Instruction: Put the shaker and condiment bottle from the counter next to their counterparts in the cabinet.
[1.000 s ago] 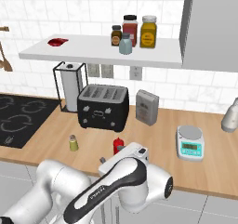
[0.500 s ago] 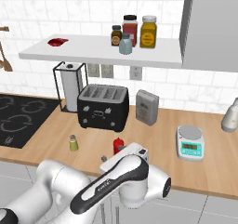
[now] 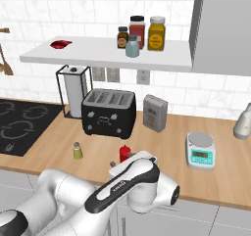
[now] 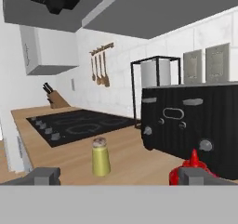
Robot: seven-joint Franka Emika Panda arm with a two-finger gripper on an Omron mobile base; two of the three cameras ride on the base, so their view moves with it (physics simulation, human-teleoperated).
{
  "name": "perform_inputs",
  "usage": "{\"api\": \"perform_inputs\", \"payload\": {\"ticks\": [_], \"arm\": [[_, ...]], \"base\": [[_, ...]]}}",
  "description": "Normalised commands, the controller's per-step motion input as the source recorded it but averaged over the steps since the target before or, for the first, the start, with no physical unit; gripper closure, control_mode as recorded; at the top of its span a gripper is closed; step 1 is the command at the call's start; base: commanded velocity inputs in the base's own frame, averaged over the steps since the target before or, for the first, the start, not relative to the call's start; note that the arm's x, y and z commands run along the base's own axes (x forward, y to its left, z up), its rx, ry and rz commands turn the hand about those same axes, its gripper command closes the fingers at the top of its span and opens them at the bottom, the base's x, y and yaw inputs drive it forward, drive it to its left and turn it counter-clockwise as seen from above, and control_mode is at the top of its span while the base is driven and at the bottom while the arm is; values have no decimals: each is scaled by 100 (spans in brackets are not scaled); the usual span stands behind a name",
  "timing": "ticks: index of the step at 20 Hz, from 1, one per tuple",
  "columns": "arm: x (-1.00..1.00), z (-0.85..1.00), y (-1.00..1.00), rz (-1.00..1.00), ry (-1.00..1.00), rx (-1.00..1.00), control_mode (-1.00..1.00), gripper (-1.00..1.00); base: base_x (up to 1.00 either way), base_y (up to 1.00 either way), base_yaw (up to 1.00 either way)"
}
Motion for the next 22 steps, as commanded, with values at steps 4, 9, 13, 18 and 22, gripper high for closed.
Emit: {"api": "perform_inputs", "payload": {"ticks": [4, 9, 13, 18, 22], "arm": [[24, -17, -27, 0, 2, 9, -100, -100], [12, -15, -7, 0, 0, 3, -100, -100], [5, -16, 0, 0, 0, 0, -100, -100], [11, -15, 0, 0, 0, 0, -100, -100], [19, -24, 0, 0, 0, 0, -100, -100]], "base": [[0, 0, 0], [0, 0, 0], [0, 0, 0], [0, 0, 0], [0, 0, 0]]}}
